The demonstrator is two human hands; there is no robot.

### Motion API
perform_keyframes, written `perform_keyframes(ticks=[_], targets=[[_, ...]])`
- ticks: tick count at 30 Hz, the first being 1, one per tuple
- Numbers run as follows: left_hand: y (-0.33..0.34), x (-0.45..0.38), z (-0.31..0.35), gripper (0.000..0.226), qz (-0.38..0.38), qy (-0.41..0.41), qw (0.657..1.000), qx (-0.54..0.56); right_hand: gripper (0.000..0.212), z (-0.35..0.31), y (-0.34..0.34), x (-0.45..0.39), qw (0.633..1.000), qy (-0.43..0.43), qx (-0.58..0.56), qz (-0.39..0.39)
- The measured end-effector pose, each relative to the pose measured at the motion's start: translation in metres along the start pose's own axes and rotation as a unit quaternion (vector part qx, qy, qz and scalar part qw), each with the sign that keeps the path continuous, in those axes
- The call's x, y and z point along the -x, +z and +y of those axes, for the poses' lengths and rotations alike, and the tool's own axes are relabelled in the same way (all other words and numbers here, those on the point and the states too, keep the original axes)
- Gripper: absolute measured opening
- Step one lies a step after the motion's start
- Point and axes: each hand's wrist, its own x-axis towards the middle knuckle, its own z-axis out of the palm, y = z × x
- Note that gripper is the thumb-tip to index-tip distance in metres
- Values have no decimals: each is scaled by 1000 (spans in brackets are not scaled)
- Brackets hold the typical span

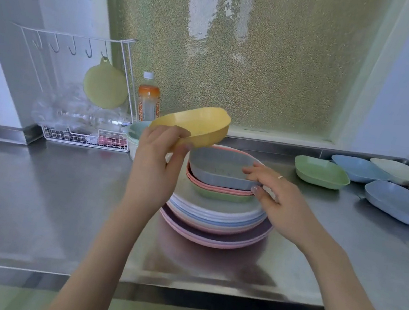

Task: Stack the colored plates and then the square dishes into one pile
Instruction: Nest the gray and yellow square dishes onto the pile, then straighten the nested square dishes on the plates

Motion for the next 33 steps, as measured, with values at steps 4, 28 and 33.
perform_keyframes(ticks=[4, 28, 33], targets=[[1, 10, -6, 12, 11, -35, 999, 8, 28, 1, 2, 0, 999, -15, 33, -19], [44, 27, 11, 24, -134, 57, 989, -30, 49, 35, 34, 32, 909, 221, -311, 167], [45, 34, 14, 13, -104, 87, 982, -130, 26, 32, 31, 31, 905, 230, -321, 159]])
